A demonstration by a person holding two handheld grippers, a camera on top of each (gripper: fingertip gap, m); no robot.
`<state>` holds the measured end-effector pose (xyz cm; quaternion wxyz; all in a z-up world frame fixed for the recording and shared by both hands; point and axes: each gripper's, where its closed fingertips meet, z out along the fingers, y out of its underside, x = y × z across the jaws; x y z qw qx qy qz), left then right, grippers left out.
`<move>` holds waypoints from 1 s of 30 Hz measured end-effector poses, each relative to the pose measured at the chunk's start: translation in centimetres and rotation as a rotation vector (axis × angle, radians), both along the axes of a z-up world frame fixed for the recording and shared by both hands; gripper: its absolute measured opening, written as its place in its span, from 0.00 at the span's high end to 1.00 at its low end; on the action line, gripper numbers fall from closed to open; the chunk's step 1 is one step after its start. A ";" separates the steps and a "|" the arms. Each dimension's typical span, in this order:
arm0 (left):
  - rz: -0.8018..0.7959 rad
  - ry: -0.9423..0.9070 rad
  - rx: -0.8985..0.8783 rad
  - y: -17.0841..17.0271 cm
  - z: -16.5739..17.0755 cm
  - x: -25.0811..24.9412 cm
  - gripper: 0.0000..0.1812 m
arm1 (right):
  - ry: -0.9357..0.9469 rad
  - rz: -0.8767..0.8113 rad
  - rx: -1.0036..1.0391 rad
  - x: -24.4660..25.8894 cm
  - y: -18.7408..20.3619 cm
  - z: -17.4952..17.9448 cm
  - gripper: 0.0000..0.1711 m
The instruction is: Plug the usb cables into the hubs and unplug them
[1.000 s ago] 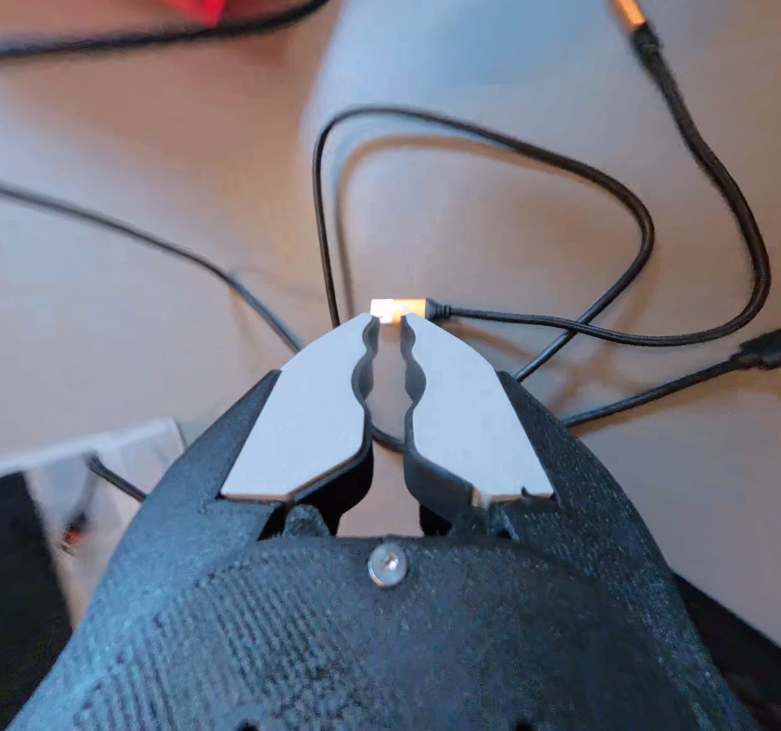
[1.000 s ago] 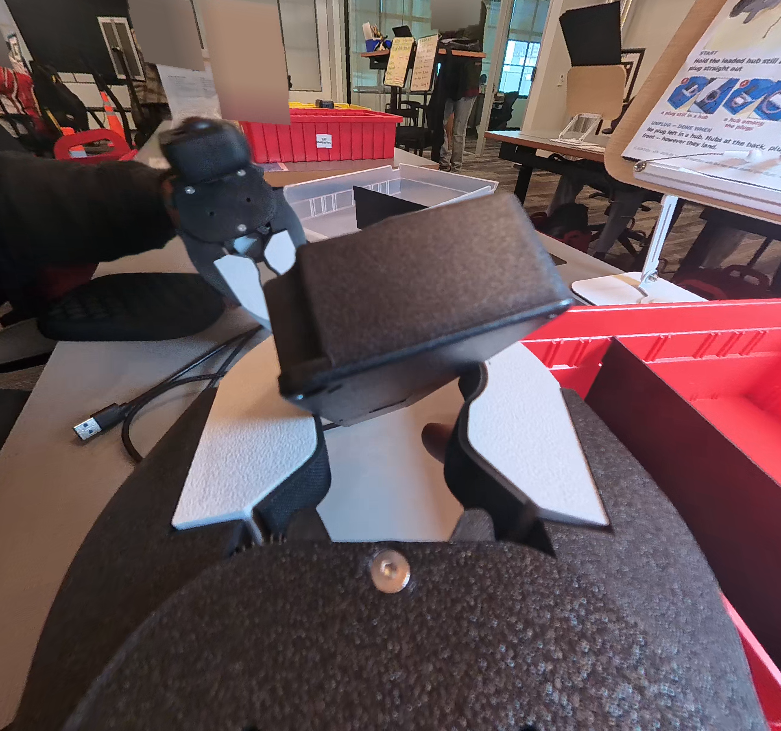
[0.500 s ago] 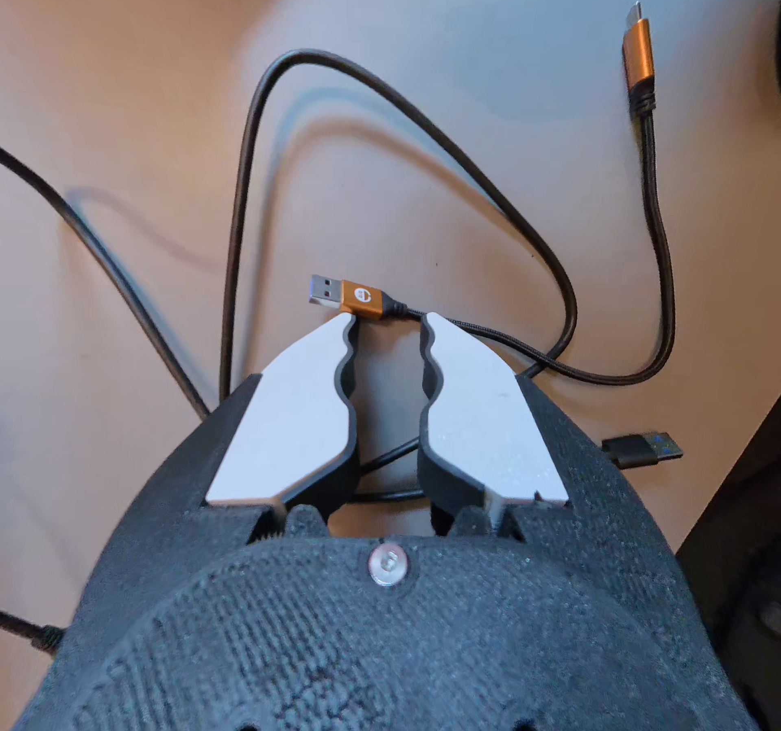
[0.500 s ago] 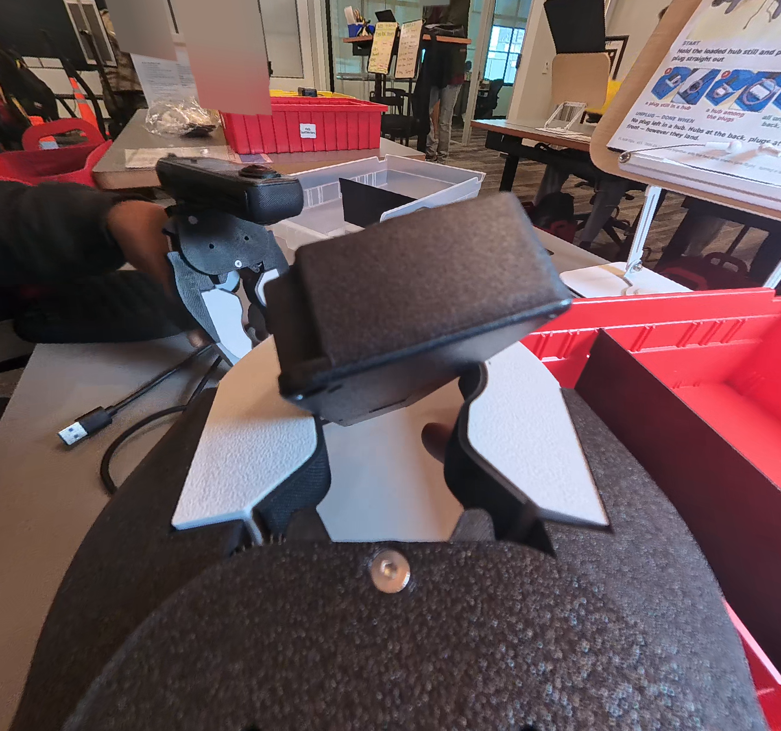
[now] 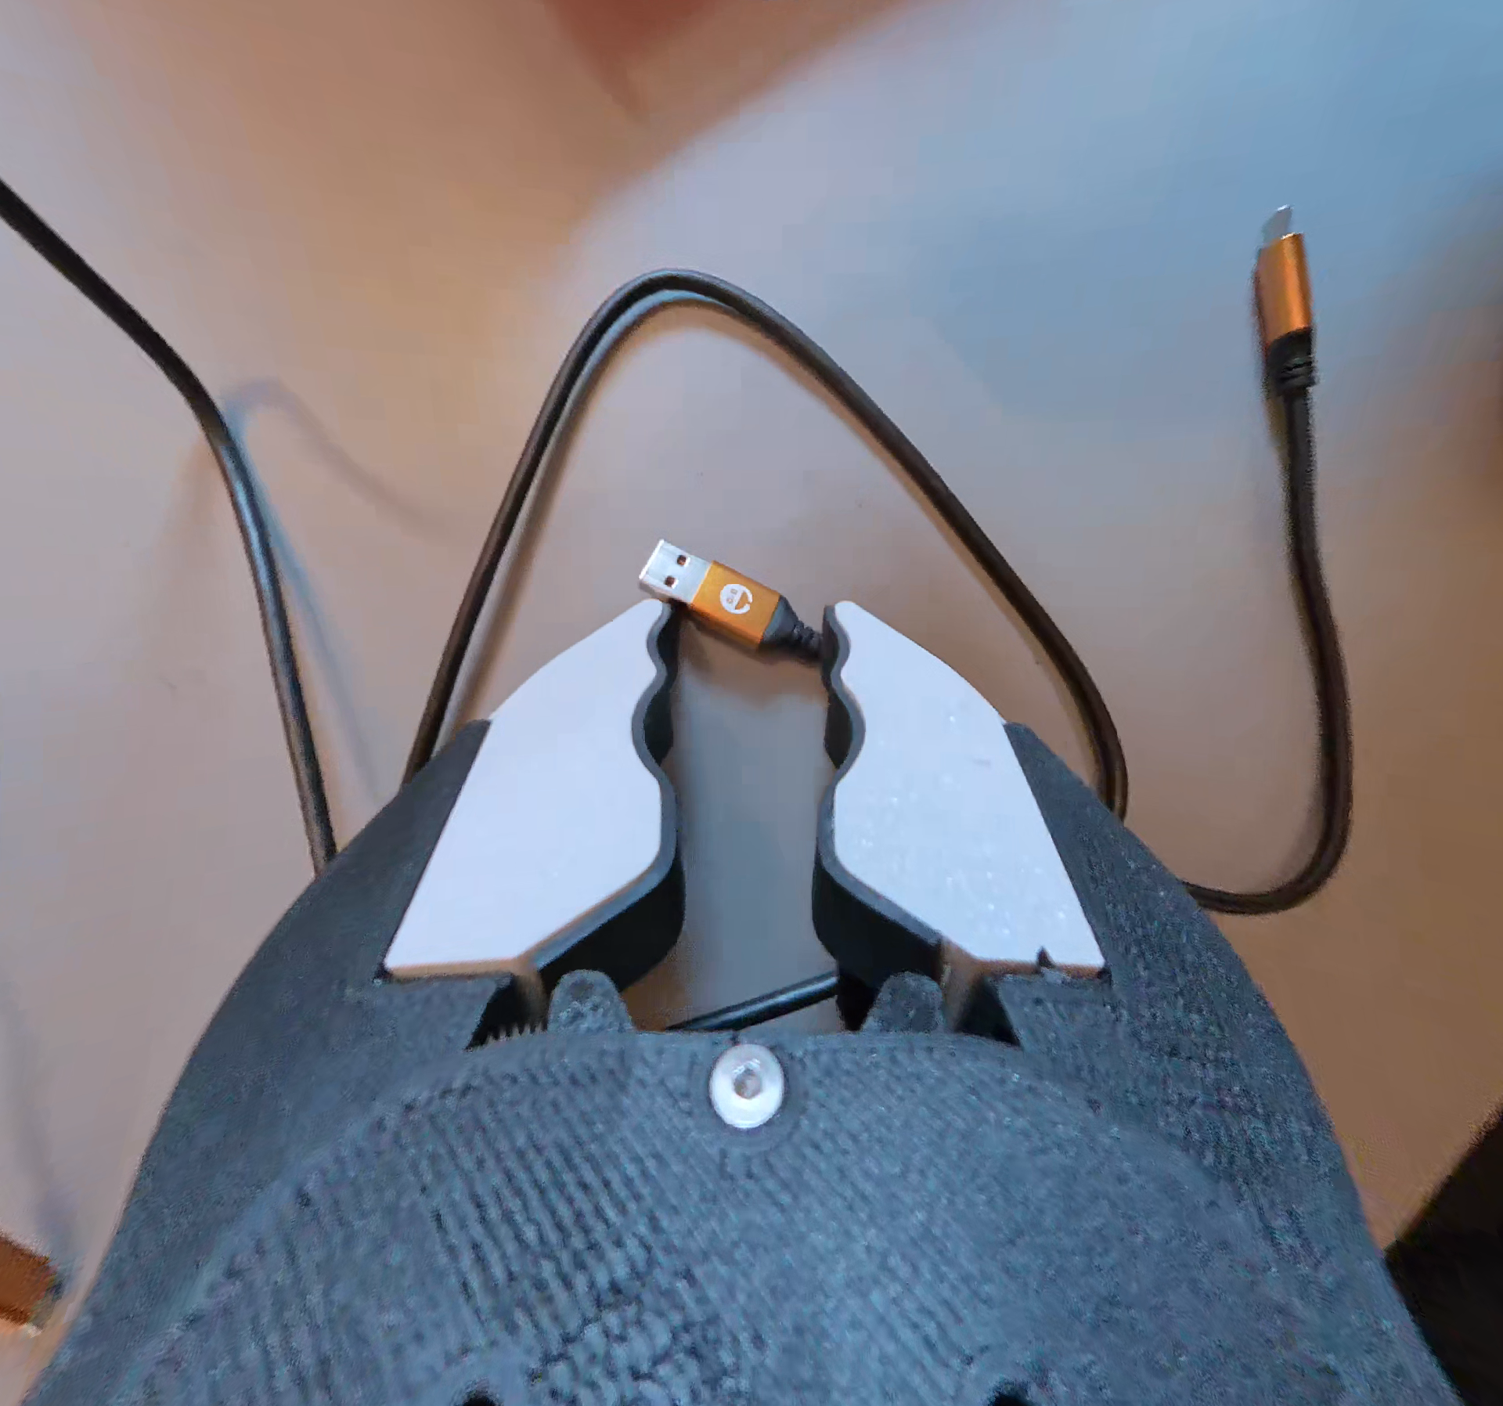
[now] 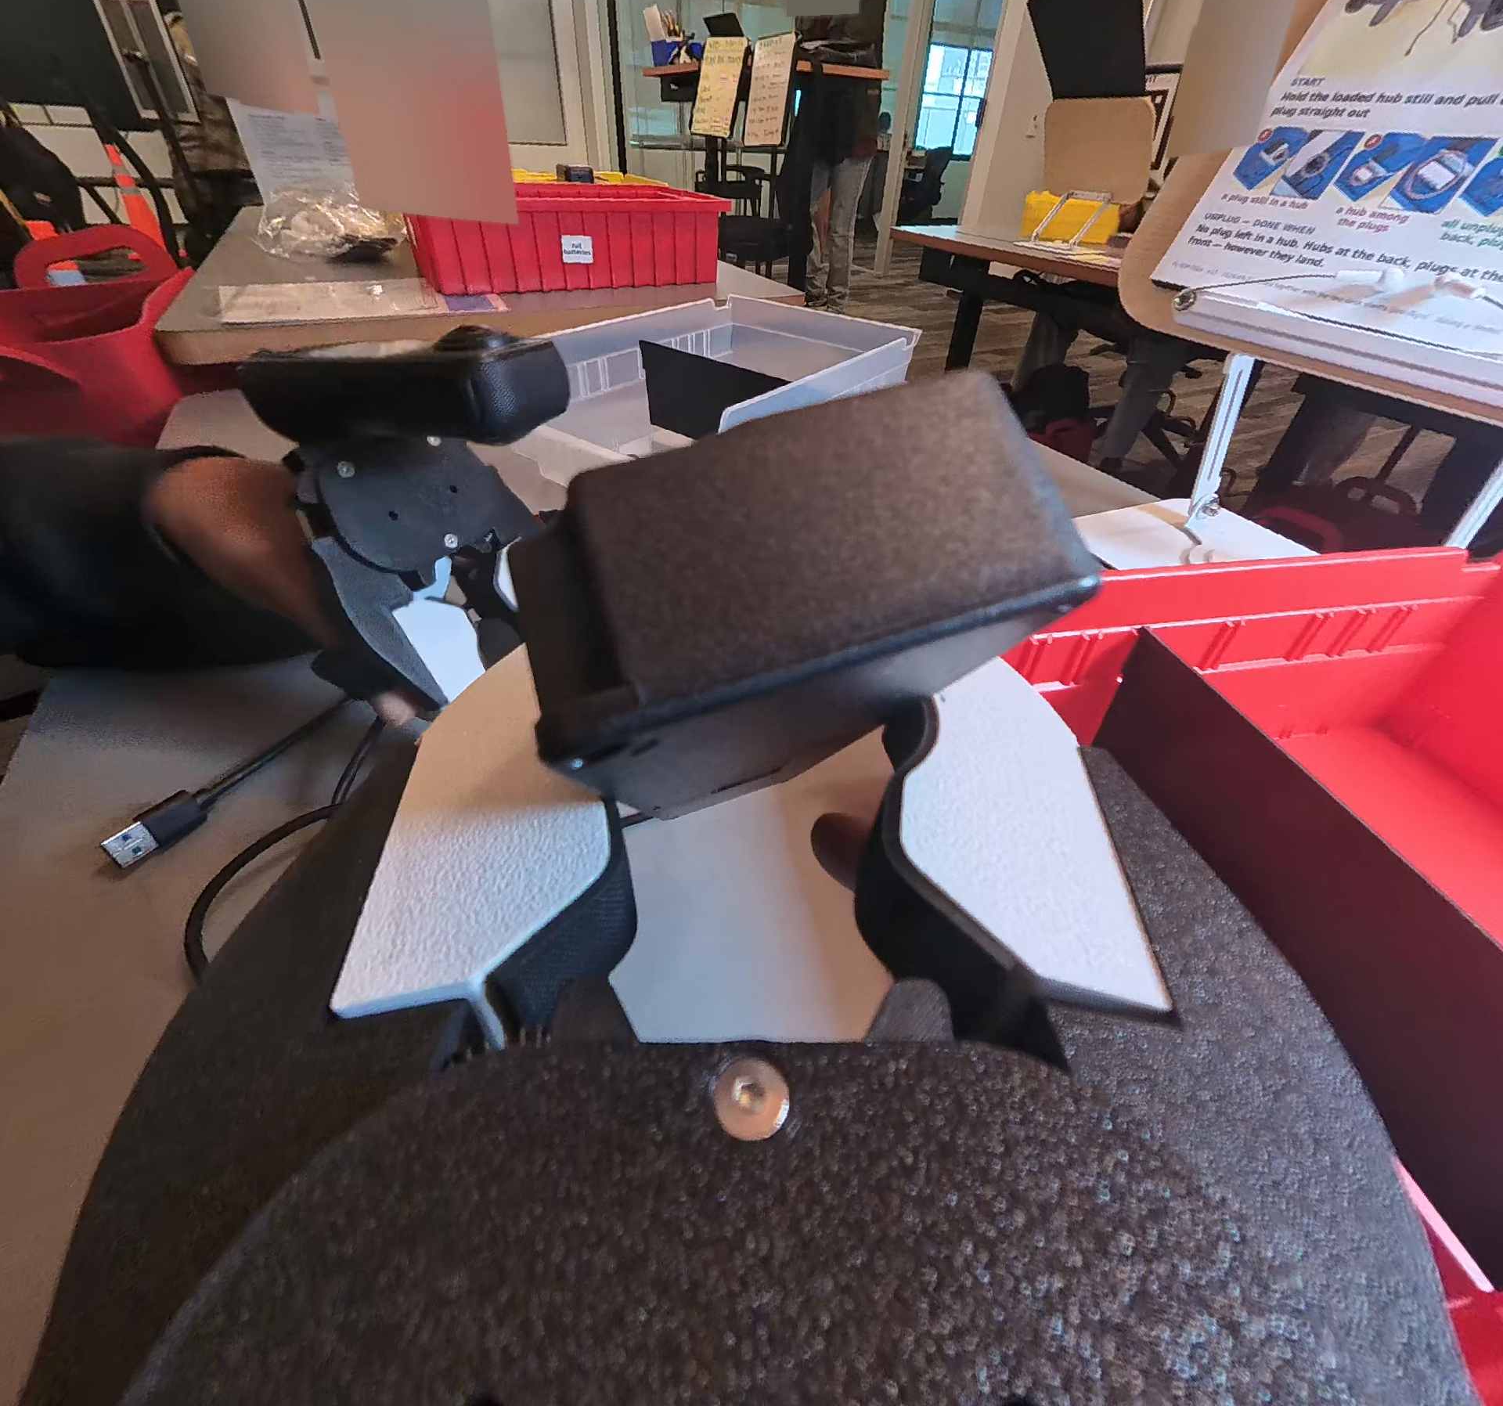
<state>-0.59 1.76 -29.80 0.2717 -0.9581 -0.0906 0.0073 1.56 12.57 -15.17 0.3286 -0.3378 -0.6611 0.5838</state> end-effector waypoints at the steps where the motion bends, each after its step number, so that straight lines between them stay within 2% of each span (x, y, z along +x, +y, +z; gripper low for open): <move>1: -0.006 0.027 -0.004 0.1 0.0 0.1 0.82 | 0.002 0.001 0.000 0.0 0.0 0.1 0.60; 7: -0.109 0.104 0.049 0.1 0.2 0.4 0.83 | 0.017 -0.007 0.002 0.1 0.1 0.3 0.60; 9: -0.160 0.132 0.114 0.2 1.2 0.8 0.83 | 0.025 -0.006 -0.004 0.2 0.2 0.4 0.60; 17: -0.276 0.400 0.408 -0.8 8.2 1.4 0.83 | 0.025 0.007 -0.020 0.0 0.1 0.1 0.60; 25: -0.305 0.507 0.506 -3.3 13.2 1.1 0.83 | 0.069 0.085 -0.048 0.6 -0.9 0.4 0.60; 30: -0.260 0.633 0.584 -7.3 20.3 -1.9 0.84 | 0.118 0.166 -0.086 1.7 -1.7 1.4 0.60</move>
